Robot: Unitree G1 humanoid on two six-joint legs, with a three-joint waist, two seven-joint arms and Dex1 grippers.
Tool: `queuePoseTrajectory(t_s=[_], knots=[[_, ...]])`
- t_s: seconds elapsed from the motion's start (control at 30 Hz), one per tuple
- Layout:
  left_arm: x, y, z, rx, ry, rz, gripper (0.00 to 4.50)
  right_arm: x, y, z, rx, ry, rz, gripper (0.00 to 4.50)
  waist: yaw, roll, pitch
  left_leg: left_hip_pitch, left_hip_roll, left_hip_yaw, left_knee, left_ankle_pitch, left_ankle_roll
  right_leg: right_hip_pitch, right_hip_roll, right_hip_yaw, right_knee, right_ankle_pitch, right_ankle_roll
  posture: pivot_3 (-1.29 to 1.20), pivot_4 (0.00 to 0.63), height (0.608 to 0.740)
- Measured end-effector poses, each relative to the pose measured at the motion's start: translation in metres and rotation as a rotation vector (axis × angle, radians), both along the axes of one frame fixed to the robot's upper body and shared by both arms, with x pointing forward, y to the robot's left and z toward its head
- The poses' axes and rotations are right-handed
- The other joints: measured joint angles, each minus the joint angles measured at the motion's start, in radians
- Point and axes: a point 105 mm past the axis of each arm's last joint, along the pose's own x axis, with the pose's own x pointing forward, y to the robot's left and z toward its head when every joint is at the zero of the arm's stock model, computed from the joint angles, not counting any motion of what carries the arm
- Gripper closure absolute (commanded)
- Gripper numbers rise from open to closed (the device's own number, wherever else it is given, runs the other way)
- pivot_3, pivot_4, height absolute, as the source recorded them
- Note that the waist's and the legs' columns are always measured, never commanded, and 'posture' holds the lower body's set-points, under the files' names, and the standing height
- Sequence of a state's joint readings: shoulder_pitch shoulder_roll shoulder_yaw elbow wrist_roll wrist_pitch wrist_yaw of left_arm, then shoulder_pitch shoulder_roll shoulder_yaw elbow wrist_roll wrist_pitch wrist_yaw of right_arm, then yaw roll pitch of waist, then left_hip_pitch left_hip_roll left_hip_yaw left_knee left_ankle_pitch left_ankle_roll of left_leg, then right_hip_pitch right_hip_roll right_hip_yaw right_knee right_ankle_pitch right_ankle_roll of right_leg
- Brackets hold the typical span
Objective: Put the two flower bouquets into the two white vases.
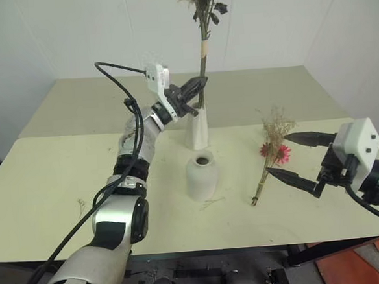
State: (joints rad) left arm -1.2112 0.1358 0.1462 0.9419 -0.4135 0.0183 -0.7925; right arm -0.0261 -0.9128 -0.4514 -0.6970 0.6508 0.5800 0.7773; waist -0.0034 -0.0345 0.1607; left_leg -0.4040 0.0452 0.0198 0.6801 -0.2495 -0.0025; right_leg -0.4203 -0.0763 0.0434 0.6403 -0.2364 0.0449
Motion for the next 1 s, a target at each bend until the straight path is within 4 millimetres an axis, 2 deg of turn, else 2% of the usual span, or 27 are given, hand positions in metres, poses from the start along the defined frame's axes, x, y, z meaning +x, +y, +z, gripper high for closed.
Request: queuePoseTrajectory(t_s=[0.3, 0.67, 1.0], knots=[[0.017, 0.005, -0.004, 0.0, 0.02, 0.156, 4.47, -0.004, 0.001, -0.005, 0.015, 0.009, -0.029, 0.0, 0.003, 0.0, 0.0, 0.0, 0.0, 0.0, 0.0, 0.0, 0.0, 0.0, 0.0, 0.0, 0.0, 0.0, 0.0, 0.0, 0.15, 0.74], [0.019, 0.0, -0.009, 0.017, 0.015, 0.185, 4.47, -0.009, 0.002, -0.006, 0.042, 0.004, -0.047, 0.0, 0.005, 0.0, 0.0, 0.0, 0.0, 0.0, 0.0, 0.0, 0.0, 0.0, 0.0, 0.0, 0.0, 0.0, 0.001, 0.0, 0.15, 0.74], [0.019, -0.001, -0.01, 0.03, -0.005, 0.211, 4.47, -0.003, -0.002, 0.003, 0.121, -0.039, -0.131, 0.0, 0.006, 0.0, 0.0, 0.0, 0.0, 0.0, 0.0, 0.0, 0.0, 0.0, 0.0, 0.0, 0.0, 0.0, 0.001, 0.0, 0.15, 0.74]])
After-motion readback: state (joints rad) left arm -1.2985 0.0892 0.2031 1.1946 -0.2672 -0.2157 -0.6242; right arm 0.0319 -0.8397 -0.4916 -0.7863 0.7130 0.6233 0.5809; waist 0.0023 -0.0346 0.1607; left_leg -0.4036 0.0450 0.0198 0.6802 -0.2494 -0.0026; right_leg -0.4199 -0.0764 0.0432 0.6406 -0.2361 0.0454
